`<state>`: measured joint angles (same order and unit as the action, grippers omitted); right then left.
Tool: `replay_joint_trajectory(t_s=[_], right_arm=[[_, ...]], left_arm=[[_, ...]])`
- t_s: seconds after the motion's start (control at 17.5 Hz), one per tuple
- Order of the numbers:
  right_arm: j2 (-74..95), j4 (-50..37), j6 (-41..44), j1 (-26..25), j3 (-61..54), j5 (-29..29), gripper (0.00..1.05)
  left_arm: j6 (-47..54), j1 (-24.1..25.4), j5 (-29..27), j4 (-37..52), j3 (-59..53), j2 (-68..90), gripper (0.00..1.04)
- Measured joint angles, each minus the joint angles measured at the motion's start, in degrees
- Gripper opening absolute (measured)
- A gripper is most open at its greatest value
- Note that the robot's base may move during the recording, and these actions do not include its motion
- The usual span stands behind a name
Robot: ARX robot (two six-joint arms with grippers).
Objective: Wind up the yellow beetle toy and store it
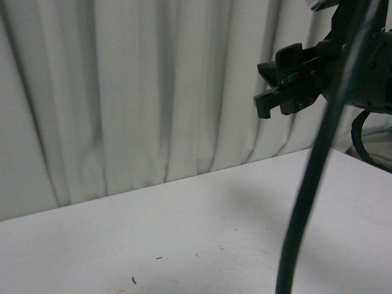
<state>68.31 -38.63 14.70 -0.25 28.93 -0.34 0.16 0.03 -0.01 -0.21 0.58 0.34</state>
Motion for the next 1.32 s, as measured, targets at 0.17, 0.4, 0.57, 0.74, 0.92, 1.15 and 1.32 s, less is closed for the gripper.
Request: replay_joint_trajectory(t_s=[0.17, 0.4, 0.57, 0.74, 0.92, 1.15, 1.32], right_arm=[[-11.9, 0.2, -11.7, 0.2, -10.6, 0.2, 0.02], [-19.3, 0.6, -13.6, 0.2, -18.1, 0.2, 0.02], [-25.4, 3.2, -13.7, 0.2, -22.1, 0.2, 0.02], [-31.6, 6.7, -13.7, 0.2, -24.5, 0.2, 0.02], [-38.4, 11.6, -13.7, 0.2, -26.3, 0.2, 0.02], [-46.2, 16.3, -13.8, 0.2, -28.3, 0.2, 0.02], [-51.8, 22.0, -13.8, 0.2, -28.3, 0.2, 0.02]], left_arm=[[0.0, 0.0, 0.0, 0.0, 0.0, 0.0, 0.98], [0.0, 0.0, 0.0, 0.0, 0.0, 0.0, 0.98], [0.0, 0.0, 0.0, 0.0, 0.0, 0.0, 0.98], [0.0, 0.0, 0.0, 0.0, 0.0, 0.0, 0.98], [0.0, 0.0, 0.0, 0.0, 0.0, 0.0, 0.98], [0.0, 0.0, 0.0, 0.0, 0.0, 0.0, 0.98], [0.0, 0.0, 0.0, 0.0, 0.0, 0.0, 0.98]])
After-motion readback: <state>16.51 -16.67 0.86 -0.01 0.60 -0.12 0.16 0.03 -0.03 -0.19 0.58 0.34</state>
